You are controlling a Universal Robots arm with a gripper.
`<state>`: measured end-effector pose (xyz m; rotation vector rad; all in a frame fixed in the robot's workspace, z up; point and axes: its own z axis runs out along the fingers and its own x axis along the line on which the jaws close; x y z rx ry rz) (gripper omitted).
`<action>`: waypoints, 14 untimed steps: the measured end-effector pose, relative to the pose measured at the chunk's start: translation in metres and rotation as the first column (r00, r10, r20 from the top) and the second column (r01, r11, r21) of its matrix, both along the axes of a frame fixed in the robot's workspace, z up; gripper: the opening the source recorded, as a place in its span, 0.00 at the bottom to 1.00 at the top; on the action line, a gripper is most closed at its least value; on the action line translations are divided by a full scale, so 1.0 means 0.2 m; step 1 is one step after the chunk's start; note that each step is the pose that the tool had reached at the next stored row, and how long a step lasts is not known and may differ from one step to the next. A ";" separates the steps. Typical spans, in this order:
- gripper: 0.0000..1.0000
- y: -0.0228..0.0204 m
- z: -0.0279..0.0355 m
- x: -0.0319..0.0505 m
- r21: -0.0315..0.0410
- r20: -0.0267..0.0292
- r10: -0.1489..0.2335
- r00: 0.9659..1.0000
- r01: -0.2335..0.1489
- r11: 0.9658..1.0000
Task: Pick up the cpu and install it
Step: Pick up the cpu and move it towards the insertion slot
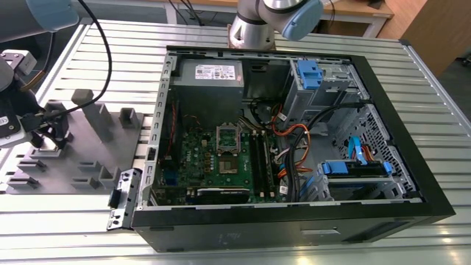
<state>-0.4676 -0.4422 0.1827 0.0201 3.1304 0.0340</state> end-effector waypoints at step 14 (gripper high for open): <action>0.47 0.000 0.014 0.001 0.000 0.000 0.000 1.000 0.000 1.000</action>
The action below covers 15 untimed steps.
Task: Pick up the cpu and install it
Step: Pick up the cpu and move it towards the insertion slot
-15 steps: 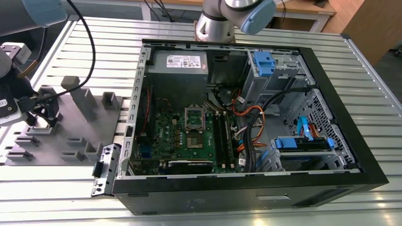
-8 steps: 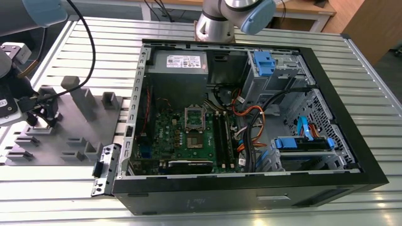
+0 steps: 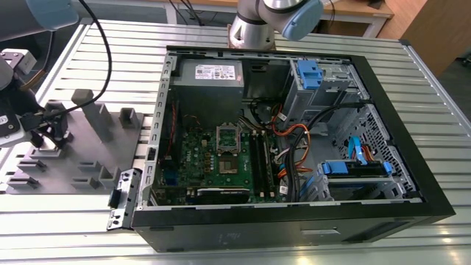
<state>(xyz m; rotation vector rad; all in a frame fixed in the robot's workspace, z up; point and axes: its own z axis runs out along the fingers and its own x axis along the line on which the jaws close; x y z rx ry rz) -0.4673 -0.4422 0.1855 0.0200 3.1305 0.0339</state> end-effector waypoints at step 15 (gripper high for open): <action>0.47 0.000 0.252 0.000 0.000 0.000 0.000 1.000 0.000 1.000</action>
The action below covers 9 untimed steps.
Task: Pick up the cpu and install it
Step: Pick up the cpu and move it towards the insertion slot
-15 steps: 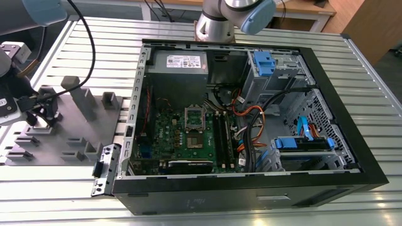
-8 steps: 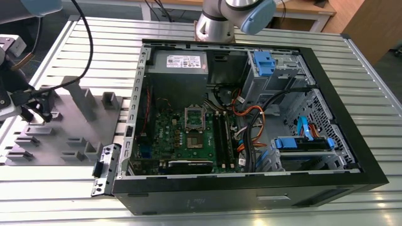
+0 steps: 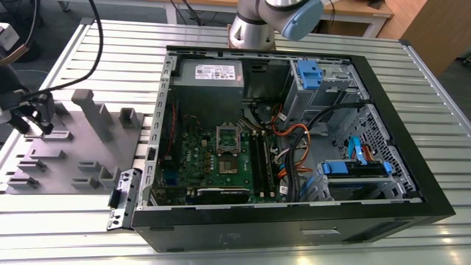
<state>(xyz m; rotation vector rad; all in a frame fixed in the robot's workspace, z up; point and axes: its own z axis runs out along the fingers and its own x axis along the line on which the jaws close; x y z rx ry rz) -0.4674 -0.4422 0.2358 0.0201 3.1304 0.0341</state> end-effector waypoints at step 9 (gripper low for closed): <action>0.47 0.000 0.204 0.000 0.000 0.000 0.000 1.000 0.000 1.000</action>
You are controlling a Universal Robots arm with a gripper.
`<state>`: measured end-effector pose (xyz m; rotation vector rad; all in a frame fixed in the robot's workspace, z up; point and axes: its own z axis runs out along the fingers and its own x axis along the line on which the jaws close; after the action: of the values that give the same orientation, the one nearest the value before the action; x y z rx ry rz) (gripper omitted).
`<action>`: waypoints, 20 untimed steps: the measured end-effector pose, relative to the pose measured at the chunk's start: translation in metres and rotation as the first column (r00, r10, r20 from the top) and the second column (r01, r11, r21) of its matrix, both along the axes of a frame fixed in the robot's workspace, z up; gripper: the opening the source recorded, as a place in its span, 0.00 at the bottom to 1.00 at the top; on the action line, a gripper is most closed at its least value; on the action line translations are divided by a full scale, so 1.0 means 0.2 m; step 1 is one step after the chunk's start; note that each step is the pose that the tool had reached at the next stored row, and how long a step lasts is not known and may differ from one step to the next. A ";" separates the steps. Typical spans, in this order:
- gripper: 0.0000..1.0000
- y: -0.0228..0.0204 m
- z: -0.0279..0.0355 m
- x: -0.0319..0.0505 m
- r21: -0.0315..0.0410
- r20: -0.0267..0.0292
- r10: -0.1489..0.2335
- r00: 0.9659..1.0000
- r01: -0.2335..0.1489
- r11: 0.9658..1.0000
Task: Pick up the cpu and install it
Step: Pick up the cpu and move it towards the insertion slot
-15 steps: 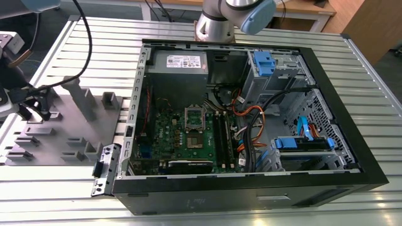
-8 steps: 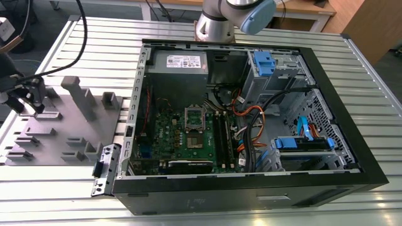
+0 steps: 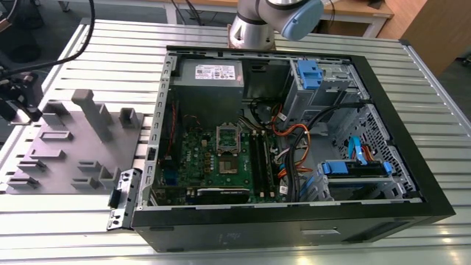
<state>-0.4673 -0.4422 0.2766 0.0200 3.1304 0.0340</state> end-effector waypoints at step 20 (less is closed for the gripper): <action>0.47 0.000 0.185 0.001 0.000 0.000 0.000 1.000 0.000 1.000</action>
<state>-0.4671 -0.4422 0.3136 0.0201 3.1305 0.0340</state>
